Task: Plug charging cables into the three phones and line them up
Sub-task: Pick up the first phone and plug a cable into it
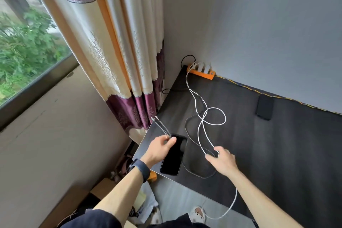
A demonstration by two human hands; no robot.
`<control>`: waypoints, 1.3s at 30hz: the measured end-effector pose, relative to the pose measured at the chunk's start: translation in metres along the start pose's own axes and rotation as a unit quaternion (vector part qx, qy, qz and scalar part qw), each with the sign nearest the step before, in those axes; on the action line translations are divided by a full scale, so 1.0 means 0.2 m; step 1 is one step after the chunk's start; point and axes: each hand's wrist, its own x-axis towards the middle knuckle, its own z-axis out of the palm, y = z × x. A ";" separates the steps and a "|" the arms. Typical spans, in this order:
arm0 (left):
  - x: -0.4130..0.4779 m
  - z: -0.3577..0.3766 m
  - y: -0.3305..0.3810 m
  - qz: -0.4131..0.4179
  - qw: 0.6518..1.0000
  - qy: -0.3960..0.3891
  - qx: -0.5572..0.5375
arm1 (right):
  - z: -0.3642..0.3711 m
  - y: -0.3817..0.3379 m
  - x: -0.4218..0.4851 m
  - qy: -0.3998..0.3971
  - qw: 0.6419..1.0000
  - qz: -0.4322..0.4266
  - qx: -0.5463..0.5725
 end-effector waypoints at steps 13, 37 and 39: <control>-0.04 0.08 0.15 0.126 0.951 -0.100 0.265 | -0.20 -0.46 -0.03 -0.122 0.943 -0.128 0.282; -0.09 -0.06 0.06 0.004 0.998 -0.047 0.030 | -0.17 -0.46 -0.01 -0.086 0.904 -0.139 0.395; -0.09 -0.11 0.04 -0.076 0.985 -0.018 -0.155 | -0.21 -0.43 0.01 -0.104 0.880 -0.132 0.444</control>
